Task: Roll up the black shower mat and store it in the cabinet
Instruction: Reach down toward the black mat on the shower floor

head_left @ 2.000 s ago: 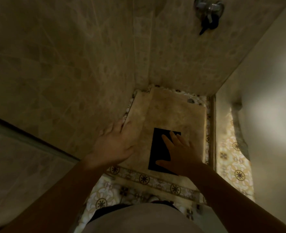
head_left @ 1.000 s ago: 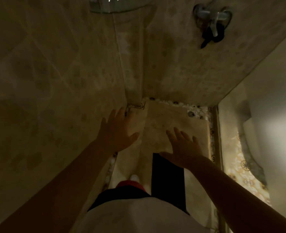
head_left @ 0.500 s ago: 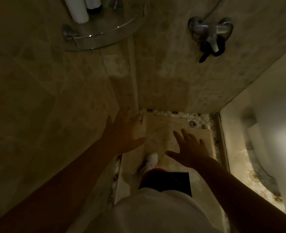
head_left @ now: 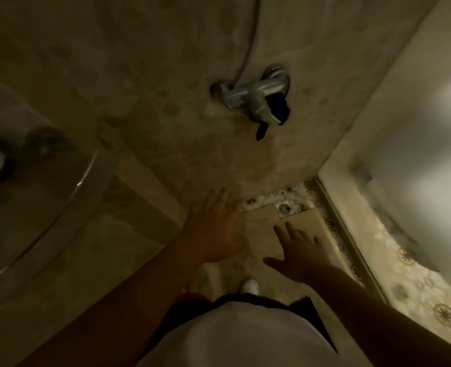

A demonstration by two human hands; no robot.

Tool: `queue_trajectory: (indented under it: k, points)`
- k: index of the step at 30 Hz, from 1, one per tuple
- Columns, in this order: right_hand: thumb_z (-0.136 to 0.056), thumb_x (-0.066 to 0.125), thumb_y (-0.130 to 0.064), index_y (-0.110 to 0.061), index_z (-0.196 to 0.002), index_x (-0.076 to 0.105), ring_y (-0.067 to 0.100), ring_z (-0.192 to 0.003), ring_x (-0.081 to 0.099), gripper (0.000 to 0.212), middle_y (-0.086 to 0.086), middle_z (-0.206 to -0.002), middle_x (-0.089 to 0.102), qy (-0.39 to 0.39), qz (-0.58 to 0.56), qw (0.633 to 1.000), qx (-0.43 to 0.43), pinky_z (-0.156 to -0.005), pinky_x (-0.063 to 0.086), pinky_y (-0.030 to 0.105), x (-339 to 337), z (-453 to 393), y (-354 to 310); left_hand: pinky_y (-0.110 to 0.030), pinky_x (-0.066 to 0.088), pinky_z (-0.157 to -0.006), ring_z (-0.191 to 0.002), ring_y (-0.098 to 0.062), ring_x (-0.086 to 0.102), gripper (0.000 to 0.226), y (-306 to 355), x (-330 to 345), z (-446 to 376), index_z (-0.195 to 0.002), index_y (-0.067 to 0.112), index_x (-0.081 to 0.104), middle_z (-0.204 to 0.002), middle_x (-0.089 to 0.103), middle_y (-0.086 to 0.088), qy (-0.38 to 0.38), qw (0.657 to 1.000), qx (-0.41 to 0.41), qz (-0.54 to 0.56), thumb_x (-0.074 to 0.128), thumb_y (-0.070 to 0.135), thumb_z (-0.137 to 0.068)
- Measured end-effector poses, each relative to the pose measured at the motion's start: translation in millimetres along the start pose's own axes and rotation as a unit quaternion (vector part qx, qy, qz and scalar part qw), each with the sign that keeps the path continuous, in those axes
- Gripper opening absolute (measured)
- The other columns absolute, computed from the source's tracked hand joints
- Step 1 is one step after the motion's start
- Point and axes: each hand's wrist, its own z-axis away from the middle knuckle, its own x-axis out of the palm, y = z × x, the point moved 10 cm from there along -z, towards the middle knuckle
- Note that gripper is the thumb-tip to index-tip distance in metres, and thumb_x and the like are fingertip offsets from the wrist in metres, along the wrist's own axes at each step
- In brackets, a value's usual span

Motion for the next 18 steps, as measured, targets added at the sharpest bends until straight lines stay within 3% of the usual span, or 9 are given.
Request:
queue_trajectory:
  k: [6, 11, 14, 18]
  points:
    - [-0.064, 0.028, -0.091, -0.036, -0.148, 0.0, 0.03, -0.143, 0.017, 0.104, 0.003, -0.161, 0.006, 0.034, -0.063, 0.989, 0.128, -0.109, 0.021, 0.058, -17, 12, 69, -0.058, 0.005, -0.113, -0.146, -0.025, -0.011, 0.096, 71, -12, -86, -0.146, 0.04, -0.004, -0.162, -0.01, 0.0, -0.022, 0.988, 0.149, -0.029, 0.027, 0.085, -0.067]
    - [-0.068, 0.033, -0.087, -0.035, -0.148, 0.0, 0.03, -0.143, 0.015, 0.101, 0.004, -0.161, 0.004, 0.047, -0.13, 0.955, 0.262, -0.108, 0.021, 0.057, -7, 49, 117, -0.061, 0.01, -0.111, -0.148, -0.029, -0.001, 0.095, 167, -19, -144, -0.146, 0.043, 0.0, -0.163, -0.002, -0.001, -0.033, 0.955, 0.291, -0.046, 0.027, 0.087, -0.066]
    - [-0.069, 0.032, -0.087, -0.035, -0.149, -0.001, 0.03, -0.143, 0.017, 0.101, 0.003, -0.161, 0.002, 0.05, -0.18, 0.914, 0.359, -0.108, 0.022, 0.055, 3, 75, 137, -0.061, 0.013, -0.11, -0.148, -0.03, 0.001, 0.097, 233, -24, -161, -0.147, 0.042, 0.004, -0.163, -0.001, -0.001, -0.033, 0.914, 0.395, -0.084, 0.036, 0.083, -0.066]
    - [-0.07, 0.032, -0.085, -0.03, -0.15, 0.003, 0.032, -0.141, 0.021, 0.102, 0.007, -0.161, 0.008, 0.064, -0.24, 0.851, 0.462, -0.108, 0.023, 0.055, 14, 112, 142, -0.063, 0.016, -0.11, -0.148, -0.032, 0.0, 0.097, 300, -27, -161, -0.149, 0.039, 0.0, -0.163, -0.005, -0.003, -0.041, 0.834, 0.53, -0.145, 0.037, 0.081, -0.07]
